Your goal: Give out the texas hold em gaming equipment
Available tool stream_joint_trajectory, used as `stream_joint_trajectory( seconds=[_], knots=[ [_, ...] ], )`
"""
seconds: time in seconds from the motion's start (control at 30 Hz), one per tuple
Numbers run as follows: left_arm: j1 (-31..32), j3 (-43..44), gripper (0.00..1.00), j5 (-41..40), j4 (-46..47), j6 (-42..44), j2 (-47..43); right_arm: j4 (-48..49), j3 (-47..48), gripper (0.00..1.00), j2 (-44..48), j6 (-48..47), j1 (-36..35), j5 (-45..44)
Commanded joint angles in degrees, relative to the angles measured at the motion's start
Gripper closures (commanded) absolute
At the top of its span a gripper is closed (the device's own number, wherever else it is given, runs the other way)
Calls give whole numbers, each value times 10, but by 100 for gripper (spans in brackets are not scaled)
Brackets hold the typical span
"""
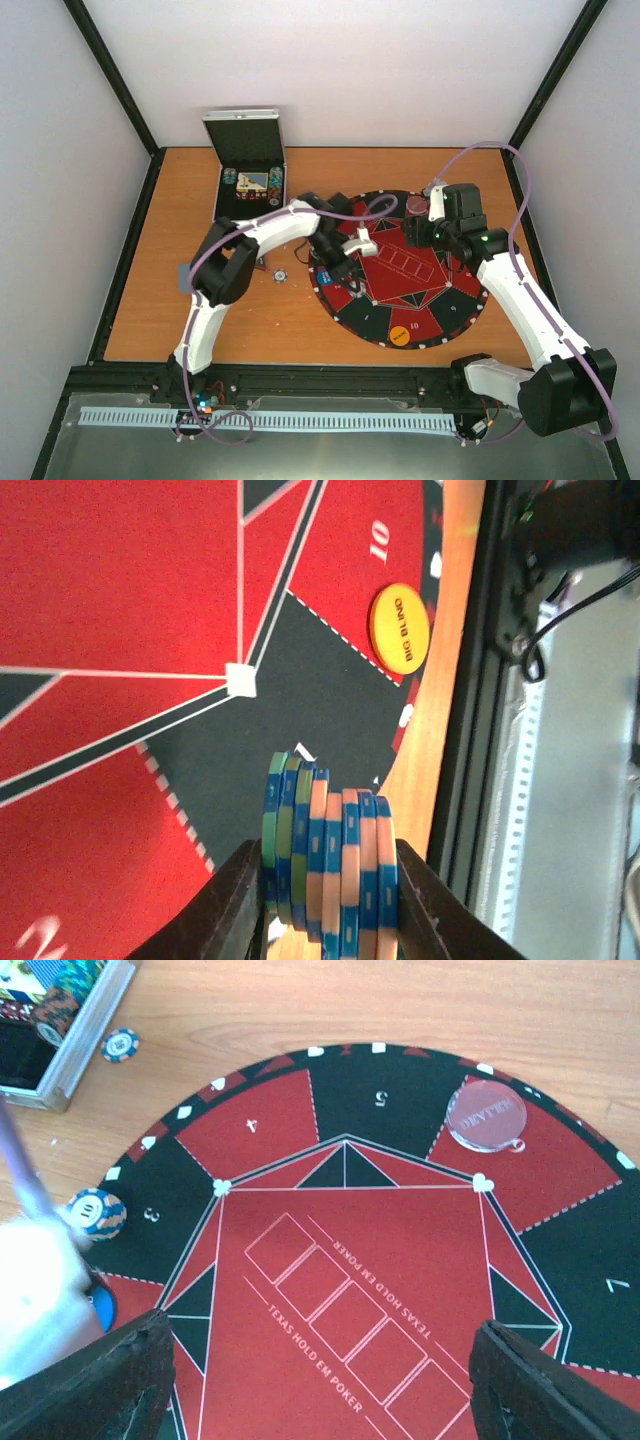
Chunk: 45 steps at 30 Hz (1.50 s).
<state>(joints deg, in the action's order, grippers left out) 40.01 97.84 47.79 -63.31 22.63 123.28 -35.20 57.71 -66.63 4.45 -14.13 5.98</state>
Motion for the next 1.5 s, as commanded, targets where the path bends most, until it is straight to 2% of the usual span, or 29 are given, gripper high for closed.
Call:
stream_joint_trajectory(
  seconds=[0.0, 0.07, 0.23, 0.4, 0.5, 0.7, 0.8, 0.97, 1.0, 1.1, 1.2, 1.37, 1.47],
  knots=[
    [67, 46, 99, -62, -16, 7, 46, 46, -15, 20, 19, 1, 2, 18],
    [88, 64, 99, -81, -31, 8, 78, 47, -22, 20, 24, -3, 1, 37],
    [97, 116, 99, -46, -82, 23, 136, 50, -43, 20, 58, -12, 1, 60],
    [111, 116, 99, -48, -92, 39, 141, 55, -52, 20, 88, -14, 2, 75],
    [117, 107, 99, -19, -120, 71, 135, 45, -48, 20, 94, -13, 2, 69],
    [117, 53, 99, -50, -120, 124, 87, 19, -39, 16, 107, -8, 1, 5],
    [120, 64, 99, -42, -121, 122, 99, 15, -30, 15, 116, -9, 2, -19],
    [133, 72, 99, -37, -121, 139, 119, 9, -18, 14, 113, -12, 2, -4],
    [133, 76, 98, -41, -122, 139, 120, 10, -19, 14, 112, -11, 1, 0],
    [133, 98, 83, -56, -121, 138, 132, 12, -18, 14, 103, -11, 2, 13],
    [133, 121, 73, -72, -121, 137, 147, 11, -12, 14, 98, -13, 2, 24],
    [126, 152, 70, -100, -121, 145, 168, 12, -12, 14, 108, -16, 1, 38],
    [121, 173, 65, -117, -121, 143, 188, 21, -18, 14, 117, -15, 1, 61]
  ],
)
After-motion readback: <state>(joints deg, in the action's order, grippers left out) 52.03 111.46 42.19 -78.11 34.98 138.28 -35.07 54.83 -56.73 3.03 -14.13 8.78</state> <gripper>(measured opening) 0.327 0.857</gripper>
